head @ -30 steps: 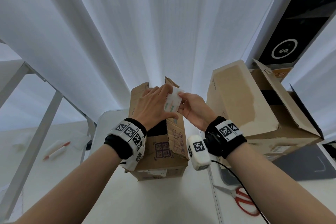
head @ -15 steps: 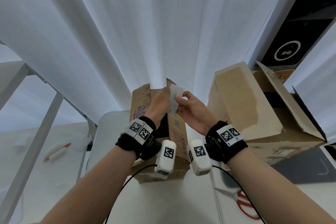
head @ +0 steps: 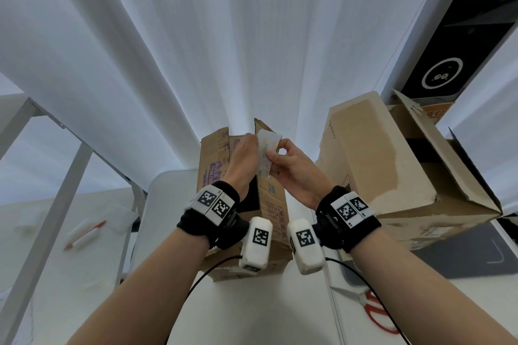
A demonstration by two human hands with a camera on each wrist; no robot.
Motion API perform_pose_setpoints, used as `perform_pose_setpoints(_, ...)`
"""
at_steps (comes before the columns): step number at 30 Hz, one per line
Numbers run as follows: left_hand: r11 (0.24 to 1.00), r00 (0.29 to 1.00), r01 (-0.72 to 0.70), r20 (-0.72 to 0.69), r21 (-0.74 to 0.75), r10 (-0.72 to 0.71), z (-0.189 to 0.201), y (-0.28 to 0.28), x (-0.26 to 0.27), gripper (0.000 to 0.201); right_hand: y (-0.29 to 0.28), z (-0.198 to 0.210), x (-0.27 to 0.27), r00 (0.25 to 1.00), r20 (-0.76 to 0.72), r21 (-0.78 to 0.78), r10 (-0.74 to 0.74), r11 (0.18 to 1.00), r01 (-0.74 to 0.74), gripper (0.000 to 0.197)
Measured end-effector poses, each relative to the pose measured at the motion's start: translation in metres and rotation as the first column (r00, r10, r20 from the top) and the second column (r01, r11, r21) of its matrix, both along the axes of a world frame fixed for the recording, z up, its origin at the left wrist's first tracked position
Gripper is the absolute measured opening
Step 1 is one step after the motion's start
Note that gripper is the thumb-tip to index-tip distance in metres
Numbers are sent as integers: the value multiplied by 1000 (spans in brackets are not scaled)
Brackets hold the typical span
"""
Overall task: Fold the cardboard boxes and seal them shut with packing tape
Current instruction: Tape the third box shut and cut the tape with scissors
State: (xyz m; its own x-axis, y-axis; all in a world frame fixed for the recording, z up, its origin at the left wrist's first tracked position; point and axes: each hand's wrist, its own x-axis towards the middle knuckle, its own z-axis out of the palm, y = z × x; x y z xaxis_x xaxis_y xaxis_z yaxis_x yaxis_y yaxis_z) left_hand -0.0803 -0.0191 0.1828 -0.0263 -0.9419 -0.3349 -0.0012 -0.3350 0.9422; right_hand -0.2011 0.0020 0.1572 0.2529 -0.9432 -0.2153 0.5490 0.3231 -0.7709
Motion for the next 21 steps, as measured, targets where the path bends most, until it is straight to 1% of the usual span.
perform_pose_setpoints(3,1000,1000,19,21,-16,-19,-2,0,1,18,0,-1,0,1000,12,7,-7,1000,7,11)
perform_pose_setpoints(8,996,998,52,46,-79,-48,-6,4,6,33,1,0,1,1000,27,26,-15,1000,15,9)
perform_pose_setpoints(12,990,993,95,80,-101,-87,-9,4,10,34,1,0,2,1000,10,37,-11,999,11,8)
perform_pose_setpoints(15,995,996,85,22,-44,-84,-10,4,11,38,1,0,2,1000,3,34,5,999,-5,12)
perform_pose_setpoints(18,997,997,42,-68,57,-38,-7,2,9,33,2,2,4,999,-36,11,41,999,-40,16)
perform_pose_setpoints(21,995,994,36,-106,95,-26,-4,-2,9,33,3,3,4,997,-41,-1,60,998,-60,15)
